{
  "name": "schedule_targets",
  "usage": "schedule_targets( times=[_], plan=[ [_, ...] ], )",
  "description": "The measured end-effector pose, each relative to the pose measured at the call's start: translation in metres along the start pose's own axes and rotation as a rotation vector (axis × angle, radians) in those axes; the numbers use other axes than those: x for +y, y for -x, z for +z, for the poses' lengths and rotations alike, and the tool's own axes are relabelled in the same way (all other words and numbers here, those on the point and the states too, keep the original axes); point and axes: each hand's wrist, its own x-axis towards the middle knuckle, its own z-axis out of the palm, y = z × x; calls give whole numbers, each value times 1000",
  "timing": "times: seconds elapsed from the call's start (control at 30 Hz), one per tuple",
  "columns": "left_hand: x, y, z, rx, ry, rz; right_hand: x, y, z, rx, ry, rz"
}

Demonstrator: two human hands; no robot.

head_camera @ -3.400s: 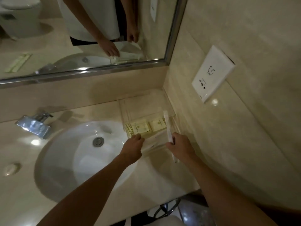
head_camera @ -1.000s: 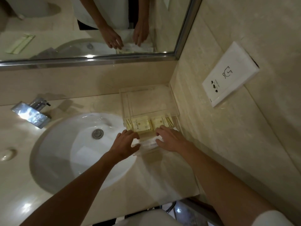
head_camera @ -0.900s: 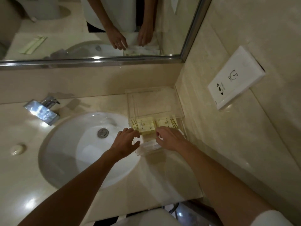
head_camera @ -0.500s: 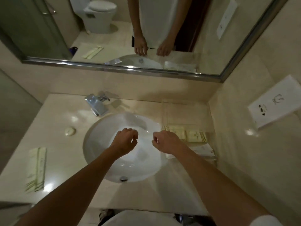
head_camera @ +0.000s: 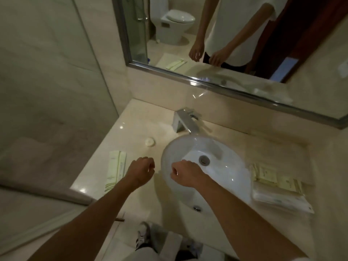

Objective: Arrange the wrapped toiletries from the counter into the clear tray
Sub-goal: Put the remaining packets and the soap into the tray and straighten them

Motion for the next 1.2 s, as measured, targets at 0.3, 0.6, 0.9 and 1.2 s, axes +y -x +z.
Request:
schedule_targets(
  times=[0.3, 0.6, 0.9, 1.2],
  plan=[
    [-101, 27, -8, -24, -14, -267, -100, -59, 36, -97, 17, -73],
    [-129, 29, -2, -28, 56, -535, -124, -89, 44, -90, 20, -25],
    [-130, 22, 5, 12, 338, -641, -102, -90, 40, -54, -15, 87],
    [-138, 14, 5, 22, 493, -725, -97, -88, 44, -35, -83, 130]
  ],
)
